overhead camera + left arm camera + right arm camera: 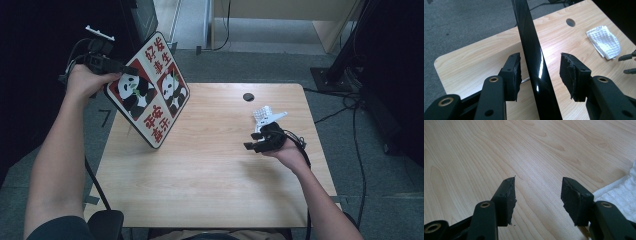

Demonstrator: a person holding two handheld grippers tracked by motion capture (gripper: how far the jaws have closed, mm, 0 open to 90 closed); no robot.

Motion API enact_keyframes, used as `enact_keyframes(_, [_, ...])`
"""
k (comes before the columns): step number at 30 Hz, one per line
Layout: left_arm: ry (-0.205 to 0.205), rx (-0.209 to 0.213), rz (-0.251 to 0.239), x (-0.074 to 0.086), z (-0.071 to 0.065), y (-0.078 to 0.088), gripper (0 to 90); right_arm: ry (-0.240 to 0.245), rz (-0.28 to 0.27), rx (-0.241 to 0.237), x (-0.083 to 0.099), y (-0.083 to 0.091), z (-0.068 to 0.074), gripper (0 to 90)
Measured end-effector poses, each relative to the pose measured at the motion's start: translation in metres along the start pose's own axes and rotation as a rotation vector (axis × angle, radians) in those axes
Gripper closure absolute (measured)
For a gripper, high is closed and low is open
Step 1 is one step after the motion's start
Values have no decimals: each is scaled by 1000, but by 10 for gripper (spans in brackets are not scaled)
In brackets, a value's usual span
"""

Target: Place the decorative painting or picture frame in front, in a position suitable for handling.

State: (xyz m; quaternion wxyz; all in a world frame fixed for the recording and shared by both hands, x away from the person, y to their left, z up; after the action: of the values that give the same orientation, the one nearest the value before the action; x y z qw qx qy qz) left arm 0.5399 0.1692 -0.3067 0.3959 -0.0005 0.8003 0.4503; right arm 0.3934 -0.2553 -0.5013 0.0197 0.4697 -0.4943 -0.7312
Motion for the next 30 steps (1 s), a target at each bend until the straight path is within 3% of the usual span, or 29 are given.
enact_keyframes(5, [-14,-4,35,-9,4,-6,519,-6,-3,-3,-1,0,-1,456])
enact_keyframes(11, [3,2,41,-16,9,-12,542,-18,-15,-15,-3,0,-2,457])
enact_keyframes(14, [-4,12,62,-21,10,-16,585,-21,-20,-28,-5,-1,-2,456])
enact_keyframes(16, [-9,18,104,-26,11,-22,630,-12,-13,-35,-4,-4,-3,456])
enact_keyframes(21, [18,-23,198,-27,14,-26,745,-32,-13,-38,-3,-5,-8,456])
enact_keyframes(24, [47,-13,218,-28,13,-26,779,-39,-13,-41,-3,-6,-9,456])
enact_keyframes(30, [67,-27,227,-29,2,-24,793,-53,-19,-44,-3,-7,-12,456])
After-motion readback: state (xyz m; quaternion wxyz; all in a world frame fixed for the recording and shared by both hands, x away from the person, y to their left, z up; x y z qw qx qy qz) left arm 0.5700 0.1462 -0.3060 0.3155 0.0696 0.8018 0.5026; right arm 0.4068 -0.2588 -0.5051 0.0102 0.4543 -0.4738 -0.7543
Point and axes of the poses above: each handheld gripper's, and its own axes: y roughly backward along the jaws, x roughly out of its underside, z roughly to its left, the point moved 7 cm from there along -y, roughly forward along the jaws, and after that the axes turned 5 degrees about x, right-handed, at the moved point
